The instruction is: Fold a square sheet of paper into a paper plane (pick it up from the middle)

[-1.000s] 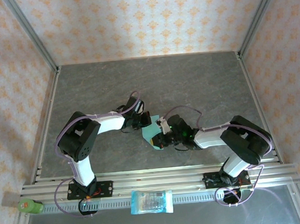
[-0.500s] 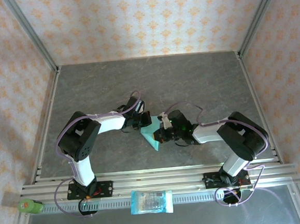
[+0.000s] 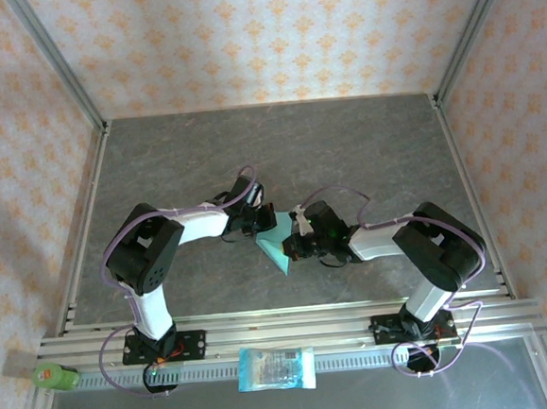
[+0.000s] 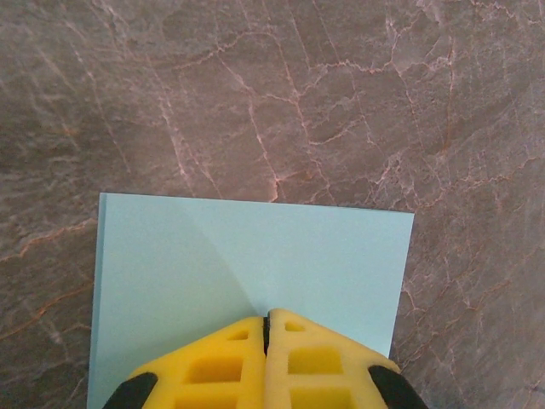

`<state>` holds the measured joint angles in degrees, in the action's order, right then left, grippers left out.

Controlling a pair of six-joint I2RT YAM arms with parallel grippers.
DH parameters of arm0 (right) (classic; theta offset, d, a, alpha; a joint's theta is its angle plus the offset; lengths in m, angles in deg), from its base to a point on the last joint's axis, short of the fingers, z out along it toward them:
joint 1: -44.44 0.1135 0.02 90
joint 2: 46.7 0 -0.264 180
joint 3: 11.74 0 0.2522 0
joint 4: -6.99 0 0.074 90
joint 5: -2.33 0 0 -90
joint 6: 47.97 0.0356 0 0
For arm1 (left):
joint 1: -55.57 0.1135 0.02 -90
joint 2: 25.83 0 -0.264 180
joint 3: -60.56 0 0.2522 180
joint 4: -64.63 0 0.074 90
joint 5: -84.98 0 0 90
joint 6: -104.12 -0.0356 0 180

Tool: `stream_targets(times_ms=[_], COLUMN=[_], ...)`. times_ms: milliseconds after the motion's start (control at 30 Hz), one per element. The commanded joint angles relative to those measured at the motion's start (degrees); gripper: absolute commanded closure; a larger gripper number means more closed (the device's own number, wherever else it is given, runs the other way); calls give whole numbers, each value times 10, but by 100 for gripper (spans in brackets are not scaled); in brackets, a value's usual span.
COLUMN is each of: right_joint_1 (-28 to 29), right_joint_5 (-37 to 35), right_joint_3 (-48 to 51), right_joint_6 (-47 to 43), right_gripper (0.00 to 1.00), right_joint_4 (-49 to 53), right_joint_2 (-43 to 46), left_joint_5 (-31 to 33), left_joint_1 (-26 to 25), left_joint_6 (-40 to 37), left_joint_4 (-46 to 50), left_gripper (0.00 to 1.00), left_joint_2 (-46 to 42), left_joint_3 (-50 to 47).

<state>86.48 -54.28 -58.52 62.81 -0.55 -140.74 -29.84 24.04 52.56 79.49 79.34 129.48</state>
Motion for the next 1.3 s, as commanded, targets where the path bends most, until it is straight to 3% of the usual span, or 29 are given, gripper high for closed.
stream_targets(times_ms=[0,1267], right_joint_1=[-3,-3], right_joint_5=[-20,-37], right_joint_3=[-17,-27], right_joint_6=[-4,-8], right_gripper=[100,100], right_joint_4=[9,46], right_joint_2=[0,-7], left_joint_5=[23,22], left_joint_1=[-3,-6], left_joint_6=[-12,-13], left_joint_4=[34,37], left_gripper=[100,100], left_joint_2=[12,14], left_joint_3=[-5,0])
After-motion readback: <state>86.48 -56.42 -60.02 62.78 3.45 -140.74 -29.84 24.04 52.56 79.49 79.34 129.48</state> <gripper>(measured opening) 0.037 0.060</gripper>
